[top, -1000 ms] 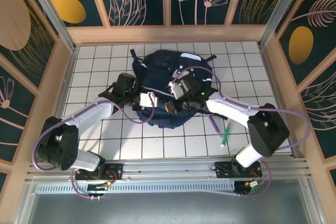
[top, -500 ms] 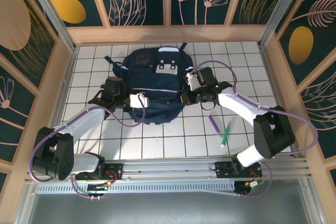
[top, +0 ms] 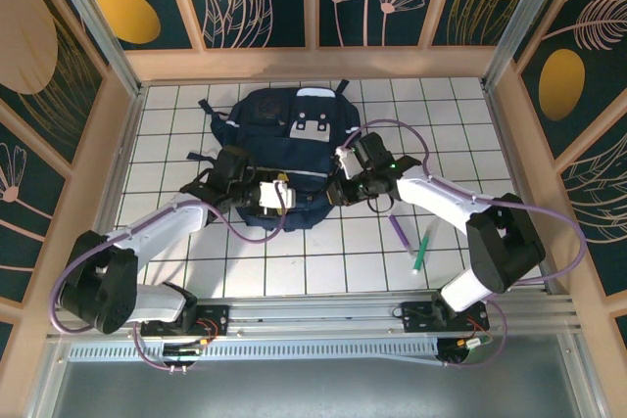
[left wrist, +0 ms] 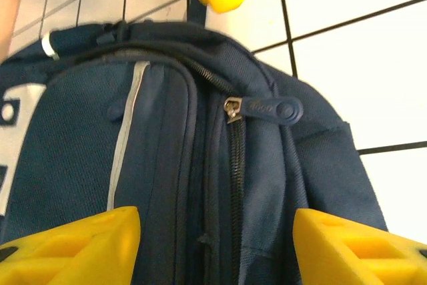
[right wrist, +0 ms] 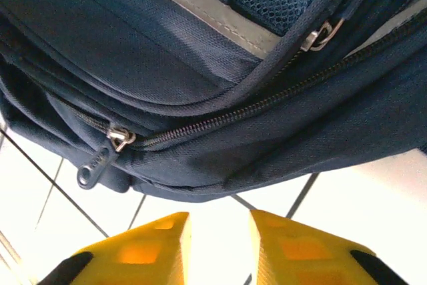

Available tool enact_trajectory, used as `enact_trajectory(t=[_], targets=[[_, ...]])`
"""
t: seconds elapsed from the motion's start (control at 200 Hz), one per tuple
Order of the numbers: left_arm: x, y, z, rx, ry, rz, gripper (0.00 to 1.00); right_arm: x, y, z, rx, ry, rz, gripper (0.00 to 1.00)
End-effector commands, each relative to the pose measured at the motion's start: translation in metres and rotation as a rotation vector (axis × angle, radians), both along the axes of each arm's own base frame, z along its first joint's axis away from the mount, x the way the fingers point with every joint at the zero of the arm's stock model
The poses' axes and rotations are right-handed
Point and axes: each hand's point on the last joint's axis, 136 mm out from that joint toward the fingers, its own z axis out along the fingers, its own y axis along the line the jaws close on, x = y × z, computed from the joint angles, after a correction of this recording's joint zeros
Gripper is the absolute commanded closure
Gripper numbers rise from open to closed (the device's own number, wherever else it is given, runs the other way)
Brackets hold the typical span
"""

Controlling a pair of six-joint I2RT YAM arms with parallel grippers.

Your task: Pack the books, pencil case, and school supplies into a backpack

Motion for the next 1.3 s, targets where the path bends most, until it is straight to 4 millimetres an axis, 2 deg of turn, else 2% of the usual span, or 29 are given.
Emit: enact_trajectory(t=[0.0,0.25,0.29,0.345,0.48,0.495,0.591,0.706,0.861,0.886,0.976,1.196,1.296], targets=[[0.015,0.007,-0.01,0.081,0.034,0.078,0.43,0.002,0.005,0.006,0.013,-0.017,-0.033,0.67],[0.031,0.016,-0.024,0.175,0.054,0.136,0.62,0.004,0.006,0.003,0.018,-0.01,-0.096,0.67],[0.03,0.018,-0.027,0.194,0.058,0.129,0.72,0.003,0.006,0.003,0.018,-0.009,-0.097,0.66],[0.031,0.019,-0.028,0.211,0.067,0.126,1.0,0.002,0.006,0.004,0.018,-0.01,-0.085,0.63],[0.026,0.008,-0.012,0.155,0.116,0.107,1.0,-0.003,0.01,0.005,0.043,0.024,-0.09,0.59],[0.032,0.003,0.0,0.128,0.1,0.111,1.0,-0.003,0.01,0.006,0.045,0.031,-0.096,0.59],[0.032,-0.011,0.029,0.009,0.118,0.115,1.0,-0.004,0.019,0.014,0.068,0.065,-0.173,0.56],[0.026,-0.02,0.051,-0.093,0.119,0.098,1.0,-0.005,0.028,0.024,0.075,0.086,-0.255,0.56],[0.026,-0.018,0.062,-0.128,0.081,0.118,1.0,-0.006,0.035,0.039,0.108,0.056,-0.274,0.56],[0.021,-0.016,0.054,-0.121,0.098,0.117,1.0,-0.006,0.035,0.04,0.1,0.041,-0.271,0.56],[0.019,-0.017,0.055,-0.142,0.102,0.118,1.0,-0.006,0.034,0.045,0.054,-0.017,-0.248,0.56],[0.009,-0.022,0.061,-0.213,0.117,0.09,1.0,0.005,0.031,0.046,-0.073,-0.094,-0.28,0.56],[0.005,-0.024,0.063,-0.253,0.124,0.088,1.0,0.011,0.03,0.04,-0.11,-0.094,-0.322,0.57]])
